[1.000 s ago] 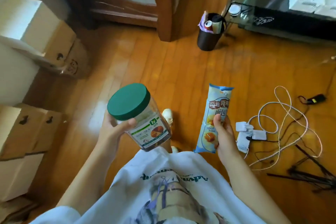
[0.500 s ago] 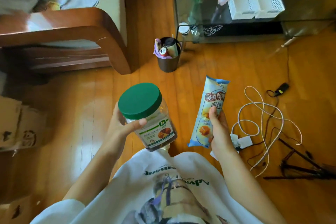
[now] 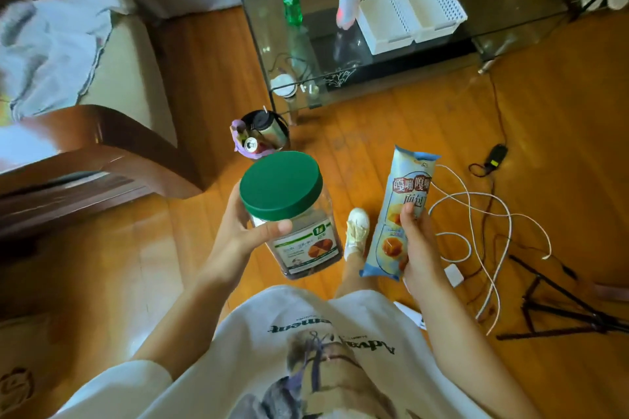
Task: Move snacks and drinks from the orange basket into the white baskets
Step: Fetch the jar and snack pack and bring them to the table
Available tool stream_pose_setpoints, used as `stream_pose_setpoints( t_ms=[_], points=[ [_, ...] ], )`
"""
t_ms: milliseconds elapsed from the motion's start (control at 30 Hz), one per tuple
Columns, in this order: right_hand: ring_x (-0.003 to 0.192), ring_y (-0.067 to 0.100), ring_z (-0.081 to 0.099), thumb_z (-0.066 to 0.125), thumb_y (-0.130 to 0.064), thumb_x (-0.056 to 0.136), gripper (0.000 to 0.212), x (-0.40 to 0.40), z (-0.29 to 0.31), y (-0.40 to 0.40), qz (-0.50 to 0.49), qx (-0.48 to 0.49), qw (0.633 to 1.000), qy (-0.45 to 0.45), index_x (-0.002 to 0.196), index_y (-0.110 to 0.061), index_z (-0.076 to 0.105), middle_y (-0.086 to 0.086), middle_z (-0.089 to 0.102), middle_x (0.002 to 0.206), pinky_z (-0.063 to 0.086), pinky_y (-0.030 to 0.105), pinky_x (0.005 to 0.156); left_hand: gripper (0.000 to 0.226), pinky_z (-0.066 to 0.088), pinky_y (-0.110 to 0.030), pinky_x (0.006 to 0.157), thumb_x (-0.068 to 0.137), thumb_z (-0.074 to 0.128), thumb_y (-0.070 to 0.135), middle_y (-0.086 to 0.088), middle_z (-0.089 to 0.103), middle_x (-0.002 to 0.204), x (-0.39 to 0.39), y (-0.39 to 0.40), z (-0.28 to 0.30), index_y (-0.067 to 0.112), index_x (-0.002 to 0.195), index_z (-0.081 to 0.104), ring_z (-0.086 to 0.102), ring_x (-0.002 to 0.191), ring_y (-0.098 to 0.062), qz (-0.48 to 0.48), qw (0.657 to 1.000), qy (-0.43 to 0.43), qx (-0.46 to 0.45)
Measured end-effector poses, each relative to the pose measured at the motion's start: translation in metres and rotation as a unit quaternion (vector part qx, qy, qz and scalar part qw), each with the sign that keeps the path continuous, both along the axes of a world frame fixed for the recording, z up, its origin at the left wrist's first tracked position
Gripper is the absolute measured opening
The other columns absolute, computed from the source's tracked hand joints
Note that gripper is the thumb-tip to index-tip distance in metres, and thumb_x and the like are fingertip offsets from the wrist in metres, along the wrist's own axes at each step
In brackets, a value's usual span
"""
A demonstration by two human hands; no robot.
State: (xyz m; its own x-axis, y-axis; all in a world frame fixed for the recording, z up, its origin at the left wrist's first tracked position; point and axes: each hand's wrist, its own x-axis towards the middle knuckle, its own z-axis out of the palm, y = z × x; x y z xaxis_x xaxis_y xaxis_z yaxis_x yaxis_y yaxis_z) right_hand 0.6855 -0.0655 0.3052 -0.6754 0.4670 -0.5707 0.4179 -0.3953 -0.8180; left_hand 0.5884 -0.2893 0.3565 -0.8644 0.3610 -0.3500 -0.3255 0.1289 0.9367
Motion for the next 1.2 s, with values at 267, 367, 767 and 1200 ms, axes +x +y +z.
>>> stream_pose_setpoints(
  t_ms=[267,367,767,1200],
  points=[
    [0.086,0.004,0.069,0.063,-0.074,0.056,0.044,-0.115,0.009,0.117,0.043,0.005,0.999,0.02,0.092,-0.049,0.06,-0.015,0.071,0.095,0.054,0.02,0.063,0.094,0.046,-0.05,0.096,0.042,0.084,0.052,-0.01,0.058,0.126,-0.102,0.119,0.011,0.024,0.124,0.048,0.055,0.118,-0.03,0.026,1.0,0.004,0.016],
    [0.086,0.006,0.069,0.064,-0.077,0.052,0.046,-0.154,0.013,0.149,0.067,0.012,0.998,0.019,0.088,-0.049,0.06,-0.018,0.071,0.088,0.056,0.022,0.066,0.082,0.043,-0.057,0.099,0.05,0.077,0.033,-0.013,0.058,0.126,-0.134,0.152,0.013,0.02,0.126,0.048,0.055,0.117,-0.031,0.044,0.999,0.009,0.018],
    [0.08,0.001,0.069,0.054,-0.06,0.07,0.03,-0.315,0.001,0.197,0.139,0.0,0.99,-0.014,0.092,-0.039,0.057,-0.016,0.07,0.087,0.053,0.021,0.066,0.07,0.049,-0.047,0.091,0.05,0.074,0.031,-0.004,0.062,0.118,-0.255,0.191,-0.011,0.029,0.117,0.054,0.058,0.112,-0.025,0.132,0.991,-0.006,0.005],
    [0.087,0.015,0.065,0.072,-0.027,0.075,0.026,-0.547,-0.041,0.206,0.207,-0.017,0.97,-0.127,0.094,-0.031,0.055,-0.004,0.067,0.094,0.051,0.027,0.063,0.092,0.044,0.0,0.075,0.05,0.09,0.017,0.01,0.049,0.119,-0.482,0.216,-0.061,0.03,0.12,0.034,0.051,0.109,0.0,0.134,0.986,0.002,-0.099]
  ],
)
